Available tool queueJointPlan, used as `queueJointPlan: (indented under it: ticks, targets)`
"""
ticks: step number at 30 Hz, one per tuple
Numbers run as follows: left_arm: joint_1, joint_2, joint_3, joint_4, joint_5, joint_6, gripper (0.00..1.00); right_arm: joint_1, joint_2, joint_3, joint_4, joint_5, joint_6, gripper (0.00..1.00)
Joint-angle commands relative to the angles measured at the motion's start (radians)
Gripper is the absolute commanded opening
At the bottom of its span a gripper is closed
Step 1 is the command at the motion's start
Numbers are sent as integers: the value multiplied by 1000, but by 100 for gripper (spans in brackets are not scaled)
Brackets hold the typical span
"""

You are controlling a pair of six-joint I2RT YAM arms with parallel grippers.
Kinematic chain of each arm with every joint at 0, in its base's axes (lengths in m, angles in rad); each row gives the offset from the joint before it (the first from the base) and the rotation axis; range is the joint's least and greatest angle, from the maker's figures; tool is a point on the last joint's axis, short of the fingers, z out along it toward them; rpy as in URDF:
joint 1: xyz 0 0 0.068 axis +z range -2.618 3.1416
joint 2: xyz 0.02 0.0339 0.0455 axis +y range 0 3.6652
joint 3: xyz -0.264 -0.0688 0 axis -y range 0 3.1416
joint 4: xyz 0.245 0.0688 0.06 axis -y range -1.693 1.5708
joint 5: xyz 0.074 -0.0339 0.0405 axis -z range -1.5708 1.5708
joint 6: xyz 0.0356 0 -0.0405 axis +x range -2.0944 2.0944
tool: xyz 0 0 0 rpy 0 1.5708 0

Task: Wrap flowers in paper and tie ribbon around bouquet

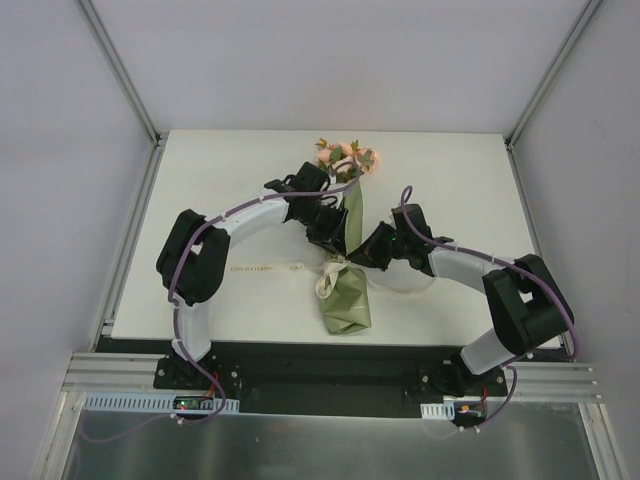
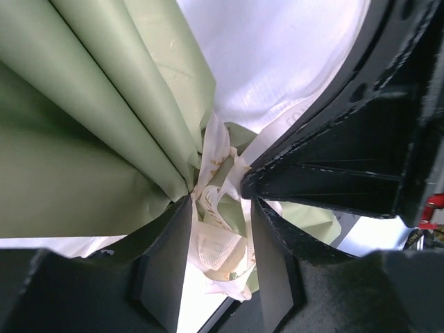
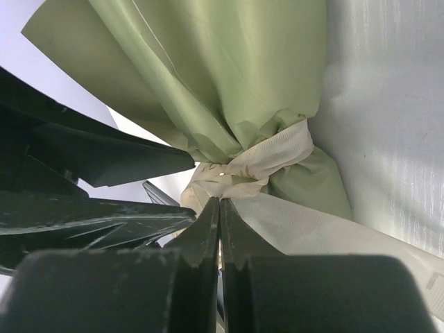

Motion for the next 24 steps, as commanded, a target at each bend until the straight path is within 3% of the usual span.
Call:
queueJointPlan:
  ticks: [1, 8, 15, 18, 21, 24]
  targets:
    - [-13, -6, 36, -40, -59, 51, 41, -4, -33, -3, 34, -21, -11, 0]
    - [-17, 30, 25, -46, -19, 60, 43, -7, -25, 0, 35, -25, -11, 0]
    - [-29, 79, 52, -46, 19, 49, 33, -5, -20, 1, 40, -36, -9, 1]
    - [-29, 79, 63, -38, 21, 43, 22, -5, -27, -2, 40, -36, -12, 0]
    - [-26, 56, 55, -14, -10, 32, 2, -7, -31, -12, 40, -39, -19, 1]
    - [-26, 23, 43, 6, -34, 23, 0, -5, -51, -29, 22, -35, -57, 0]
